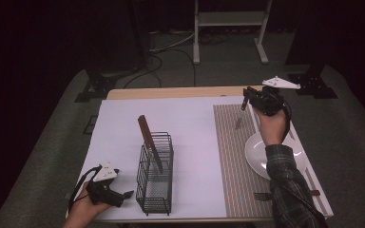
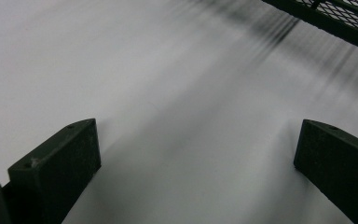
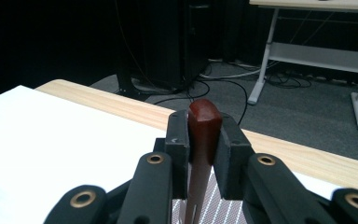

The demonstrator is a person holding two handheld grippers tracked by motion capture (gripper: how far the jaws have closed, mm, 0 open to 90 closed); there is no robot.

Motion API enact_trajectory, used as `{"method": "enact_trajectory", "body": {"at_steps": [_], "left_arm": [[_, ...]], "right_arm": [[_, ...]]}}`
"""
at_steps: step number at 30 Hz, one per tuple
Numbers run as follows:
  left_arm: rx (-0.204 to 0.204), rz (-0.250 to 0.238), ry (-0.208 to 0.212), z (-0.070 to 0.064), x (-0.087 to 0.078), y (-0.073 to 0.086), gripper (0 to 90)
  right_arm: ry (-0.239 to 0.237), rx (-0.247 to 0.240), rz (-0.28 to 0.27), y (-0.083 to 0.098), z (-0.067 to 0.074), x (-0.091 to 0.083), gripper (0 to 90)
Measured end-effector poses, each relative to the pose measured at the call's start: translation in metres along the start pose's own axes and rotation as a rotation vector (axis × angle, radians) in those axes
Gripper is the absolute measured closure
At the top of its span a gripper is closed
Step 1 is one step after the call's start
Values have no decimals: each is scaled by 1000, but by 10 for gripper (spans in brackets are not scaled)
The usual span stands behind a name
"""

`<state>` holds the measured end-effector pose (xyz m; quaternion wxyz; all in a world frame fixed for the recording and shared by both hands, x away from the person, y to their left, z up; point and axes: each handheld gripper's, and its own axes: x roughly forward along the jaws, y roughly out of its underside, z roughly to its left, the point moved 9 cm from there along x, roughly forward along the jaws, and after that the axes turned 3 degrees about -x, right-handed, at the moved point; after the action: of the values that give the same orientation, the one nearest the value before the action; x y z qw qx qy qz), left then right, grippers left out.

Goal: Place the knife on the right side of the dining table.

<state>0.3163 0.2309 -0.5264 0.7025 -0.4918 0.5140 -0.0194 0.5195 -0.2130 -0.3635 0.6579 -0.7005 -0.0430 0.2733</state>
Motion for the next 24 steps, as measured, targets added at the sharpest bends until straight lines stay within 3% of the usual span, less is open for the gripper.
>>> {"method": "enact_trajectory", "body": {"at_steps": [24], "left_arm": [[-1, 0, 0, 0, 0, 0, 0]], "right_arm": [[97, 53, 33, 19, -46, -18, 704]]}}
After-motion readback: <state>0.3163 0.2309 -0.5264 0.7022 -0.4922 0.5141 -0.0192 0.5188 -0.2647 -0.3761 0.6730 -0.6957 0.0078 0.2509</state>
